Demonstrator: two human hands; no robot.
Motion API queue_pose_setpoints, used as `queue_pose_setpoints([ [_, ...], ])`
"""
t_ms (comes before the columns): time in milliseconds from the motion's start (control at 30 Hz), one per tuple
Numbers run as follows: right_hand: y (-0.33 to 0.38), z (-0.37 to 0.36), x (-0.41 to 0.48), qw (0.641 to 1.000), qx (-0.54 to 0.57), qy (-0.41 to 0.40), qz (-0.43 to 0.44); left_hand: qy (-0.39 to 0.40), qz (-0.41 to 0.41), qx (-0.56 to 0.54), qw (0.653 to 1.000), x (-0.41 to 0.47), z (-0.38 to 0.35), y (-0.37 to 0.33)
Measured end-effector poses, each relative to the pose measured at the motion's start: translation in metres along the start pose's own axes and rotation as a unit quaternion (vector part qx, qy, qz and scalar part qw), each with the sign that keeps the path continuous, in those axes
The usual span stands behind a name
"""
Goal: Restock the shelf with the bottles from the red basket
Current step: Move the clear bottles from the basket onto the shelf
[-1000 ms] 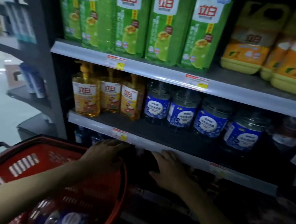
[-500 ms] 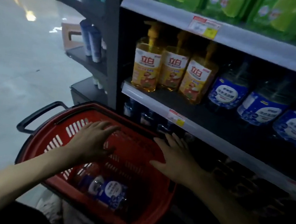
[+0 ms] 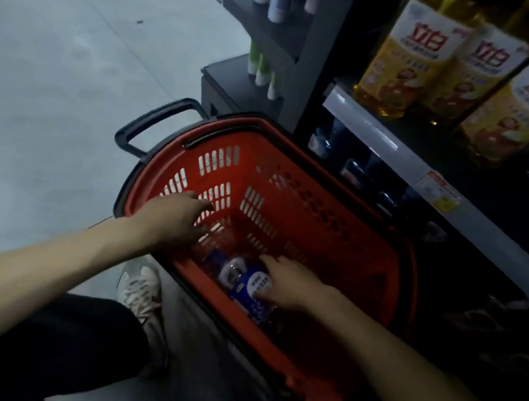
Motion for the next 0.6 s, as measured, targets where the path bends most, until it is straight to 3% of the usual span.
queue_pose_setpoints([
  [167,-0.002,-0.046,0.061,0.998,0.035,0.025,-0.052,0.002,-0.006,-0.054,0.999,0.004,-0.007,0.003],
  [367,-0.011,-0.065,0.091,0.997,0.005,0.022,-0.076,0.027,-0.007,-0.019,0.999,0.010,-0.018,0.000],
  [600,-0.029,-0.078,0.100,0.984,0.132,0.027,-0.115,0.059,0.013,0.005,0.998,0.012,-0.019,-0.001],
])
Point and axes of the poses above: each hand's wrist, its own x-axis towards the middle knuckle, its own z-axis out of the back of the hand, y = z × x, the point moved 6 cm from there along x, towards the middle knuckle, and after that the axes turned 14 degrees about z, right-handed, at the moved point
